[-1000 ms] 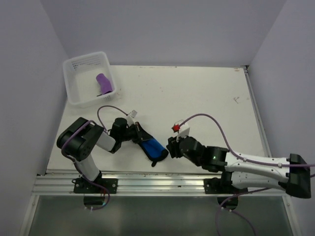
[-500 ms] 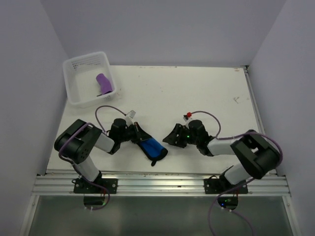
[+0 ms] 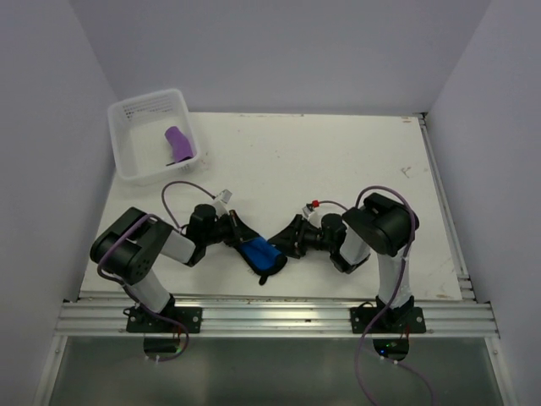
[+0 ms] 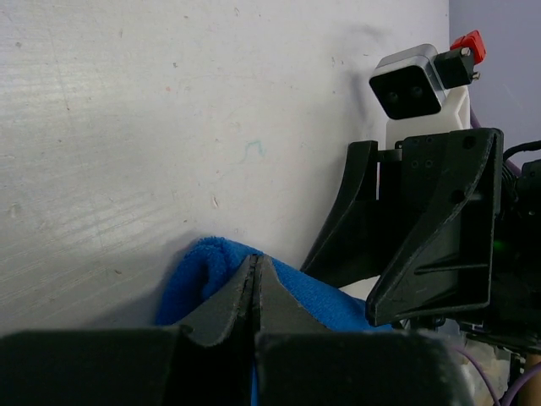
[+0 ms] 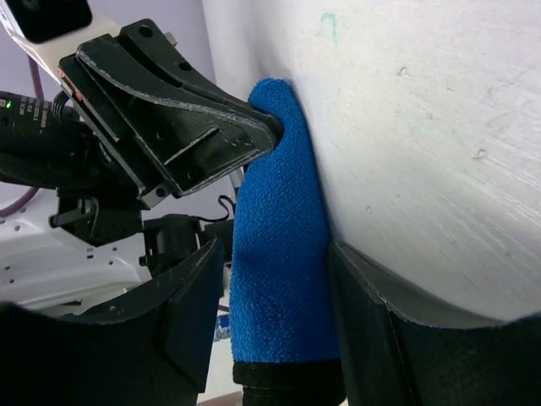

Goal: Roll the towels
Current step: Roll the towel

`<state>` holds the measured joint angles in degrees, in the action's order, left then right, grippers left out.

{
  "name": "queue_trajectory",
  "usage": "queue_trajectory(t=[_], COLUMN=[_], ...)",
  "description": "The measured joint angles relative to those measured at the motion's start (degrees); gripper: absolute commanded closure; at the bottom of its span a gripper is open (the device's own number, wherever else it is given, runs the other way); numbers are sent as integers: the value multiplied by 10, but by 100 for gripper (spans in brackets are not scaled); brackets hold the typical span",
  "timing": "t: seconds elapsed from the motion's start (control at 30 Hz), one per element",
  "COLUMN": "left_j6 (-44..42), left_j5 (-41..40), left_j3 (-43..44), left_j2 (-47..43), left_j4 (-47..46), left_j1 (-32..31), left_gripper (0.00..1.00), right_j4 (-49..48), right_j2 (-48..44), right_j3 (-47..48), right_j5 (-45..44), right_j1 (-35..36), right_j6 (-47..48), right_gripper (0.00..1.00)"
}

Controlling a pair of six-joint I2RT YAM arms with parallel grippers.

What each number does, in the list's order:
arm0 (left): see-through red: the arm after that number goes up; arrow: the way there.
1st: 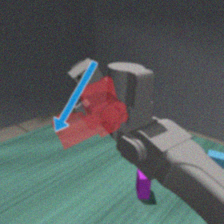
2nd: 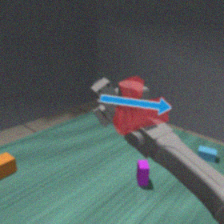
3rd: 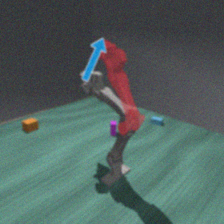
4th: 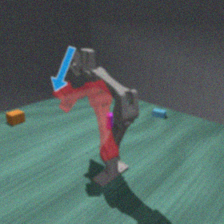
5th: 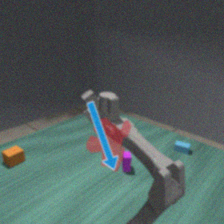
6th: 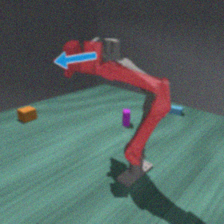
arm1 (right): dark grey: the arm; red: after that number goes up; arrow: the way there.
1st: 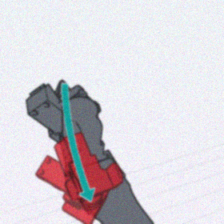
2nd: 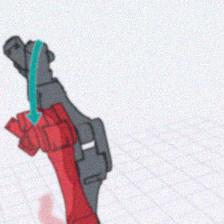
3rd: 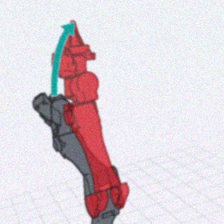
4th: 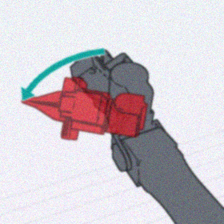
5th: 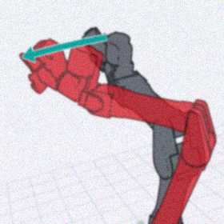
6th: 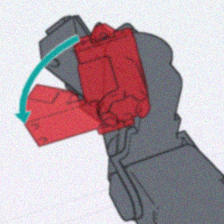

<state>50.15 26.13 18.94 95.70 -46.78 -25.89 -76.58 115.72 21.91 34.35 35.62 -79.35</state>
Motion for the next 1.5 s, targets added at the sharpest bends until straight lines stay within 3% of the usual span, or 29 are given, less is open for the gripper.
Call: queue_trajectory(t=[0.3, 0.47, 0.63, 0.93, 1.1, 1.3, 1.5], left_j6=[-3, -4, -5, -5, -7, -23, -64], left_j5=[-5, -9, -11, -12, -14, -39, -86], left_j3=[0, 0, 0, 0, 4, 22, 84], left_j2=[-7, -13, -17, -20, -40, -105, -159], left_j4=[8, 19, 25, 30, 63, 158, 283], left_j1=[0, 0, 0, 0, 0, 1, 23], left_gripper=[100, 100, 100, 100, 100, 82, 77], right_j4=[-7, 99, 231, 278, 402, 573, 700], right_j2=[13, -26, -80, -82, -144, -236, -254], right_j3=[16, 35, 60, 73, 98, 150, 177], right_j5=[28, 29, 26, 23, -26, -119, -214], right_j1=[9, 23, 26, 31, 54, 99, 137], right_j6=[4, 62, 132, 162, 231, 341, 428], right_gripper=[46, 50, 61, 86, 92, 100, 100])
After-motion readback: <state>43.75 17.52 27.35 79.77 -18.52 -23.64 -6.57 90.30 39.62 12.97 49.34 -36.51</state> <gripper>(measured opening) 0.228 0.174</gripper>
